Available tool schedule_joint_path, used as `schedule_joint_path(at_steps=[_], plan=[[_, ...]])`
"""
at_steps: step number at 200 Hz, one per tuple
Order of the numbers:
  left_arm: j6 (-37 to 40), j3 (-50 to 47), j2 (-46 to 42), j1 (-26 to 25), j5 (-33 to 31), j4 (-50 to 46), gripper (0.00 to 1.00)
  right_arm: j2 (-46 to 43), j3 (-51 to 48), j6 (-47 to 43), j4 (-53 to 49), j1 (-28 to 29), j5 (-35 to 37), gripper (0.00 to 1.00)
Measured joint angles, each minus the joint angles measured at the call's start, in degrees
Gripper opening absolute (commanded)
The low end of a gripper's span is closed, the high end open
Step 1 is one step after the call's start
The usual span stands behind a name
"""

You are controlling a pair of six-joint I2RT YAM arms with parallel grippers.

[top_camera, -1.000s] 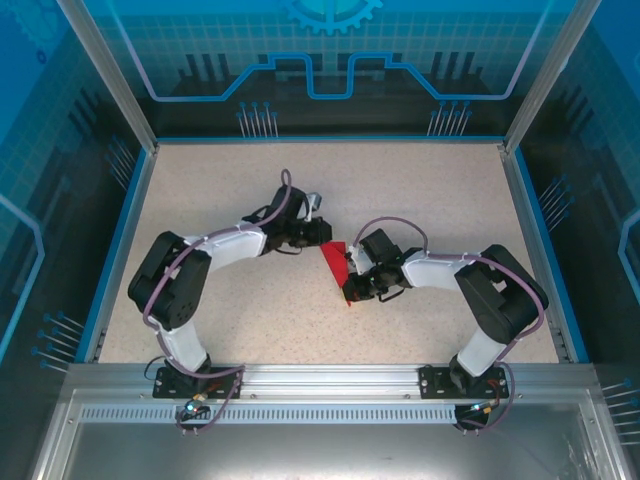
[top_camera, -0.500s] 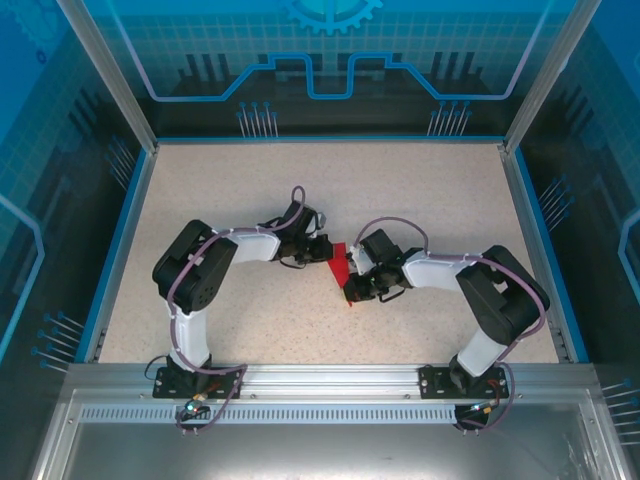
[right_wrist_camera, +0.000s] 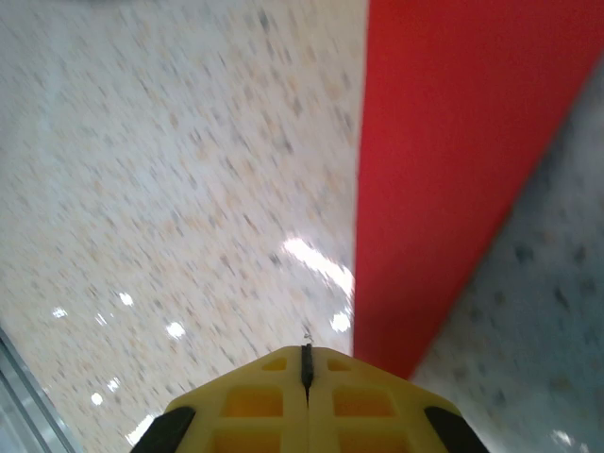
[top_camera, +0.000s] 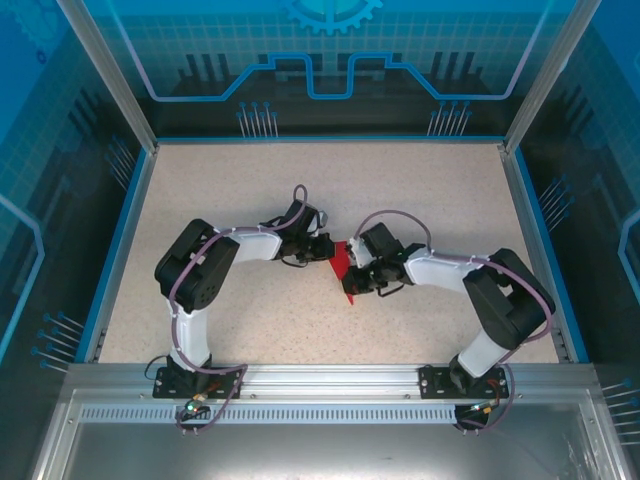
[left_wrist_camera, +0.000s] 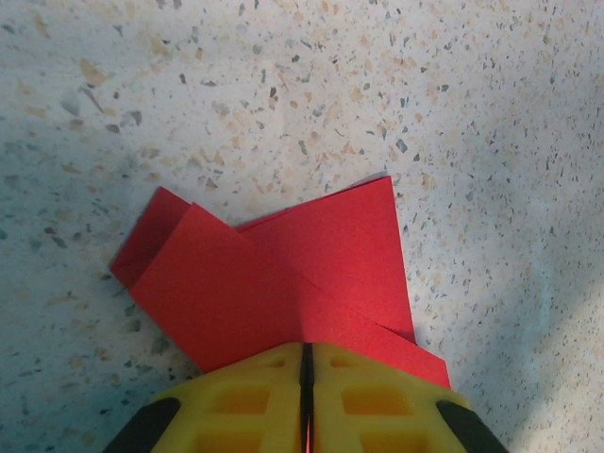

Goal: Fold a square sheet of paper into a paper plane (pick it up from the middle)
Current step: Fold the wing for the fifth time at the center of the table.

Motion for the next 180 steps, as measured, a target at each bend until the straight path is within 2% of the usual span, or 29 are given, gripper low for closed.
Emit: schedule_joint_path(at_steps=[51,126,180], plan=[[0.0,0.2,0.2,0.0,0.0,0.1,0.10,7.9,5.3,2.1,4.5,-0.2,1.4,0.03],[0.0,0.2,0.2,0.0,-0.4,0.2,0.10,8.7,5.3,4.1,11.4,-2.0,1.2,0.03],[0.0,0.2,0.2,0.0,-0.5,0.2,0.10,11.3,5.3,3.7,11.7,-2.0,2.1,0.03]])
